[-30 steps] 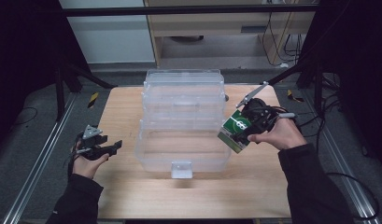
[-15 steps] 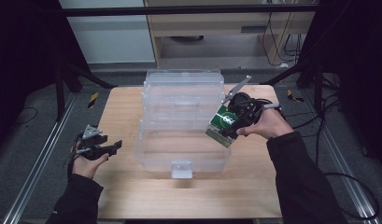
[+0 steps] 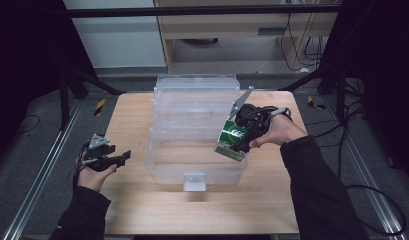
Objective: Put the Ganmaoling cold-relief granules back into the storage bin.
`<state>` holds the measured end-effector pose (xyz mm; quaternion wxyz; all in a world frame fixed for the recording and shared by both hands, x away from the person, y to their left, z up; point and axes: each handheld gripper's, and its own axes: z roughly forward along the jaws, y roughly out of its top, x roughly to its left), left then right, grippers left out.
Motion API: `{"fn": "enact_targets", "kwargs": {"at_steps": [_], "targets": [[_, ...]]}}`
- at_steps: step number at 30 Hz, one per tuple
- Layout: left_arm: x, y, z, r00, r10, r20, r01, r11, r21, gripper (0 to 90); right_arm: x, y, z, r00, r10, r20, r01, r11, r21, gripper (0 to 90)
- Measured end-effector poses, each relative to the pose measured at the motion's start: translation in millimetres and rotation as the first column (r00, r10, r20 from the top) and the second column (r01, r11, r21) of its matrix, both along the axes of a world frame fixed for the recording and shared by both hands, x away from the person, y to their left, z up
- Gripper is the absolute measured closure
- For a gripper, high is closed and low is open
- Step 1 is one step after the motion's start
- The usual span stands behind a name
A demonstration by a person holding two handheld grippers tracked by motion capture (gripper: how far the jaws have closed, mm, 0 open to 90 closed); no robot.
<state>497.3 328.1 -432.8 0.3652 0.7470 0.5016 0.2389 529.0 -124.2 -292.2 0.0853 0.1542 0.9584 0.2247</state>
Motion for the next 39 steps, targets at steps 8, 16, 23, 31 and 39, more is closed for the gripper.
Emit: {"fn": "enact_targets", "kwargs": {"at_steps": [8, 16, 23, 31, 39], "targets": [[0.1, -0.4, -0.4, 1.0000, -0.001, -0.001, 0.001, 1.0000, -0.001, 31.5, -0.9, 7.1, -6.9, 0.9947, 0.102, 0.006, -0.102, 0.994, -0.031, 18.4], [0.4, -0.5, -1.3, 1.0000, -0.005, -0.003, 0.005, 1.0000, 0.001, 31.5, 2.6, 13.7, -13.9, 0.9838, 0.179, 0.005, -0.179, 0.982, -0.057, 18.4], [0.0, -0.8, -0.7, 1.0000, -0.008, -0.002, 0.008, 1.0000, 0.001, 31.5, 6.5, 18.3, -22.5, 0.9751, 0.221, -0.020, -0.222, 0.970, -0.097, 18.3], [0.4, -1.0, -1.7, 1.0000, -0.007, -0.005, 0.007, 1.0000, 0.004, 31.5, 10.6, 19.2, -29.4, 0.9703, 0.239, -0.037, -0.242, 0.963, -0.122, 18.1], [0.3, -2.2, -2.0, 0.9999, -0.008, -0.007, 0.008, 1.0000, 0.003, 31.5, 12.7, 22.8, -37.7, 0.9659, 0.254, -0.050, -0.259, 0.951, -0.170, 18.0]]}}
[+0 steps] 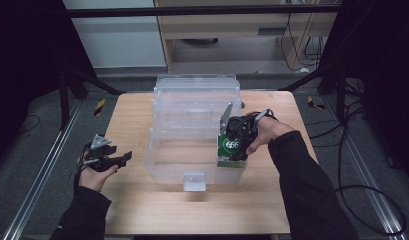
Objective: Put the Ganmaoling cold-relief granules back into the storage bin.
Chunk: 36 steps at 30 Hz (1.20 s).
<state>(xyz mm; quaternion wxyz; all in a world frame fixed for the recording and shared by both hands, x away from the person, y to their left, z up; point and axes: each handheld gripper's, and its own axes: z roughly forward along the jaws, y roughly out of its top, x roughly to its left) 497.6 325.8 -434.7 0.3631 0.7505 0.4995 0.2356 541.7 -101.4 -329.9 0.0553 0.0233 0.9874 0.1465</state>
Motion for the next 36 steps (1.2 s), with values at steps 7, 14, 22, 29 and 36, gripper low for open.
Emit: {"fn": "enact_targets", "kwargs": {"at_steps": [7, 14, 22, 29, 36], "targets": [[0.3, -0.4, -0.5, 1.0000, -0.006, 0.000, 0.006, 1.0000, 0.008, 31.5, 0.3, 7.0, -6.2, 0.9996, 0.019, -0.019, -0.020, 1.000, -0.024, 17.8], [0.0, -0.7, 0.1, 1.0000, -0.007, 0.002, 0.007, 0.9999, 0.008, 31.5, -0.1, 10.5, -9.1, 0.9995, 0.023, -0.022, -0.024, 0.999, -0.039, 17.5], [-0.2, -1.1, 0.1, 1.0000, -0.008, 0.002, 0.008, 0.9999, 0.010, 31.5, -2.0, 10.8, -10.2, 0.9996, 0.026, -0.010, -0.026, 0.999, -0.038, 18.1], [-0.3, -1.2, 0.1, 1.0000, -0.009, 0.002, 0.009, 0.9999, 0.011, 31.5, -1.9, 11.2, -10.9, 0.9996, 0.027, -0.008, -0.027, 0.999, -0.033, 18.1], [0.0, -2.6, -0.6, 0.9999, -0.012, -0.001, 0.012, 0.9998, 0.014, 31.5, -1.9, 7.3, -6.1, 0.9993, 0.036, 0.007, -0.036, 0.999, -0.006, 18.6]]}}
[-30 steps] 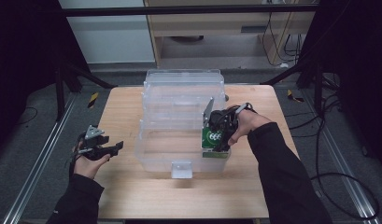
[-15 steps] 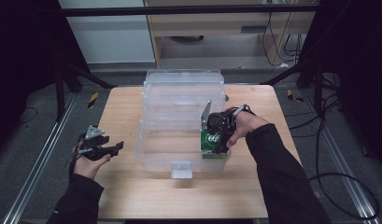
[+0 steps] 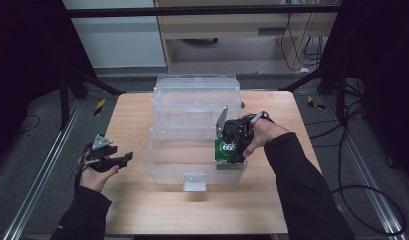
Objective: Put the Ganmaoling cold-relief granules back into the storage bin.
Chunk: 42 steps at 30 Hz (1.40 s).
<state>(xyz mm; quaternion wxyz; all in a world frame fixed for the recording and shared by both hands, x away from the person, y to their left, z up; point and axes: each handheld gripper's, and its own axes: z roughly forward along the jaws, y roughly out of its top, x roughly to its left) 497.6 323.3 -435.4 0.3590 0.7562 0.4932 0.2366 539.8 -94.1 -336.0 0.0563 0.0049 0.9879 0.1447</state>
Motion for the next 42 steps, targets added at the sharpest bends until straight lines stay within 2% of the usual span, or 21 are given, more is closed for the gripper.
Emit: {"fn": "enact_targets", "kwargs": {"at_steps": [5, 11, 20, 27, 31, 34, 37, 42], "targets": [[0.4, 0.1, -0.8, 1.0000, 0.001, -0.003, -0.001, 1.0000, 0.003, 31.5, 1.4, -4.8, 2.7, 1.0000, 0.002, 0.001, -0.002, 1.000, 0.031, 18.7], [0.3, 0.0, -1.1, 1.0000, -0.002, -0.003, 0.002, 1.0000, 0.002, 31.5, 3.5, 1.4, -6.6, 0.9997, 0.022, 0.008, -0.022, 1.000, 0.008, 18.8], [0.3, 0.0, -1.3, 1.0000, -0.003, -0.003, 0.003, 1.0000, 0.003, 31.4, 3.6, 2.2, -12.6, 0.9998, 0.017, 0.009, -0.017, 1.000, -0.005, 18.5], [0.3, -0.2, -1.8, 1.0000, -0.001, -0.007, 0.001, 1.0000, 0.003, 31.5, 0.3, -1.7, -18.3, 0.9999, -0.008, 0.011, 0.007, 1.000, 0.009, 18.7], [0.4, -0.5, -1.8, 1.0000, -0.004, -0.006, 0.004, 1.0000, 0.006, 31.4, 0.0, -1.3, -19.4, 0.9997, -0.024, 0.001, 0.024, 1.000, -0.005, 18.6], [0.6, -0.3, -2.2, 1.0000, -0.002, -0.005, 0.002, 1.0000, 0.005, 31.5, -0.1, -0.1, -23.8, 0.9996, -0.025, -0.012, 0.025, 1.000, -0.006, 18.5], [0.7, -0.7, -2.7, 1.0000, -0.003, -0.006, 0.003, 1.0000, 0.007, 31.5, 0.8, -2.5, -26.5, 0.9994, -0.032, -0.016, 0.032, 0.999, 0.012, 18.2], [0.7, -1.2, -3.0, 1.0000, -0.004, -0.009, 0.005, 1.0000, 0.009, 31.4, 1.8, -1.8, -29.1, 0.9994, -0.030, -0.019, 0.030, 1.000, 0.004, 17.6]]}}
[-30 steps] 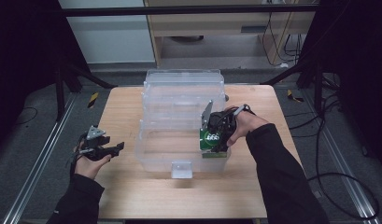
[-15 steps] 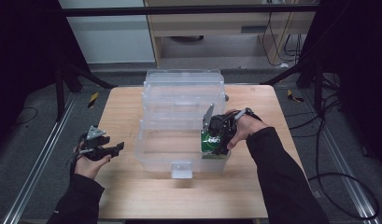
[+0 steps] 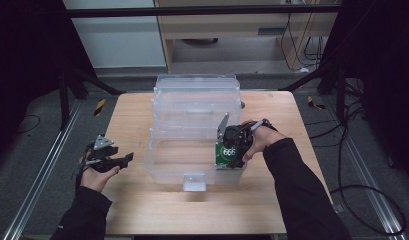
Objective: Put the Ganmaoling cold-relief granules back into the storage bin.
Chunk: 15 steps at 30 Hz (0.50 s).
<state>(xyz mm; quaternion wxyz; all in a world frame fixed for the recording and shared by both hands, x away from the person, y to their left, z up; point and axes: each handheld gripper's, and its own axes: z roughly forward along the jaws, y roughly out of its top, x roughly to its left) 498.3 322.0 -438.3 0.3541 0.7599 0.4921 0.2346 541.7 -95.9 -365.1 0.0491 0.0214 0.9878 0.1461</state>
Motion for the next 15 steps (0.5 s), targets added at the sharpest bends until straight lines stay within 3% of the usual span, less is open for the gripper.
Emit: {"fn": "enact_targets", "kwargs": {"at_steps": [15], "targets": [[0.1, 0.6, -0.2, 1.0000, 0.001, 0.001, -0.001, 1.0000, -0.001, 31.4, 2.2, 2.2, -14.7, 0.9999, -0.007, -0.010, 0.007, 1.000, -0.030, 16.7]]}}
